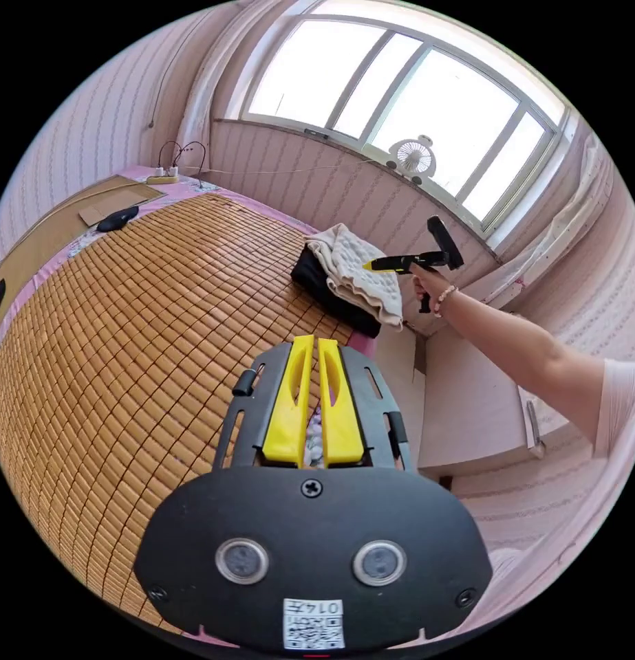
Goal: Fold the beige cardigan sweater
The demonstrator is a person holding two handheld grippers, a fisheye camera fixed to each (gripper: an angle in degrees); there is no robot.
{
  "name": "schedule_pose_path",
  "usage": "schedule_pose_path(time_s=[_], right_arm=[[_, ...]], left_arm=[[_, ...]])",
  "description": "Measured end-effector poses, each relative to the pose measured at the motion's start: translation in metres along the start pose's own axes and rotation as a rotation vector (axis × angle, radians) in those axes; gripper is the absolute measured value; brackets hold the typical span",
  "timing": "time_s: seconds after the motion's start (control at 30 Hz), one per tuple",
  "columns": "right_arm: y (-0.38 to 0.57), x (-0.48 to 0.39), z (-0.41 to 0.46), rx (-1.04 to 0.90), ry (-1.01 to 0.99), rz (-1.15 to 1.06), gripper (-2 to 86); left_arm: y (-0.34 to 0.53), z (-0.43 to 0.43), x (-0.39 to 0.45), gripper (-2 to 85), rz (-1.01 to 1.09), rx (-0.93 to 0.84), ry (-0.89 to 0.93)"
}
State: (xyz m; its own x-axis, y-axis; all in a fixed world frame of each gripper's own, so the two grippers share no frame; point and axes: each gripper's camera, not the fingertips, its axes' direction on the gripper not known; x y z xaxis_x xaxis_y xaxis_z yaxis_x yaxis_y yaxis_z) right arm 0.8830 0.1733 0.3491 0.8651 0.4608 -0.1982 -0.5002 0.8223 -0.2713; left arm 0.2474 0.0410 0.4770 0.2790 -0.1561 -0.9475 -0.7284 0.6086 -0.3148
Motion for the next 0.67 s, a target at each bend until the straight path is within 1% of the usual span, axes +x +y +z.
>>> schedule_pose_path(time_s=[0.03,0.1,0.17,0.2,0.23,0.27,0.3,0.37,0.4,0.47,0.5,0.53,0.57,0.6,0.67], right_arm=[[0.011,0.001,0.035,-0.081,0.036,0.026,6.9],[0.030,-0.003,0.047,-0.035,0.033,0.035,7.0],[0.058,-0.024,0.035,0.105,0.001,0.010,6.9],[0.069,-0.035,0.032,0.151,-0.008,-0.015,6.8],[0.095,-0.061,0.027,0.233,-0.008,-0.078,6.3],[0.123,-0.094,0.029,0.273,-0.016,-0.146,6.0],[0.138,-0.112,0.032,0.281,-0.026,-0.186,5.9],[0.201,-0.193,0.060,0.239,-0.092,-0.353,5.5],[0.218,-0.214,0.068,0.220,-0.119,-0.397,5.3],[0.286,-0.299,0.097,0.182,-0.214,-0.565,4.4],[0.302,-0.319,0.104,0.179,-0.236,-0.591,4.1],[0.330,-0.358,0.116,0.169,-0.291,-0.639,4.1],[0.355,-0.397,0.129,0.145,-0.357,-0.691,4.7],[0.366,-0.416,0.136,0.128,-0.392,-0.725,5.3],[0.404,-0.489,0.163,0.035,-0.488,-0.865,6.4]], left_arm=[[0.028,-0.017,-0.004,-0.6,-0.002,-0.015,-0.041],[0.073,-0.045,-0.007,-0.8,-0.034,-0.031,-0.090],[0.130,-0.092,-0.001,-0.9,-0.050,-0.012,-0.168],[0.143,-0.104,0.003,-0.9,-0.043,-0.003,-0.200],[0.170,-0.129,0.011,-0.9,-0.040,0.009,-0.287],[0.194,-0.152,0.019,-0.8,-0.050,0.012,-0.381],[0.207,-0.163,0.022,-0.8,-0.060,0.013,-0.425],[0.256,-0.210,0.032,-0.3,-0.112,0.047,-0.557],[0.268,-0.222,0.035,0.2,-0.125,0.064,-0.589],[0.314,-0.270,0.043,2.4,-0.205,0.136,-0.760],[0.325,-0.281,0.044,3.0,-0.221,0.150,-0.791],[0.348,-0.305,0.045,3.6,-0.257,0.180,-0.835],[0.372,-0.329,0.045,4.1,-0.300,0.209,-0.848],[0.385,-0.341,0.044,4.4,-0.333,0.225,-0.854],[0.439,-0.389,0.041,5.3,-0.466,0.286,-0.907]])
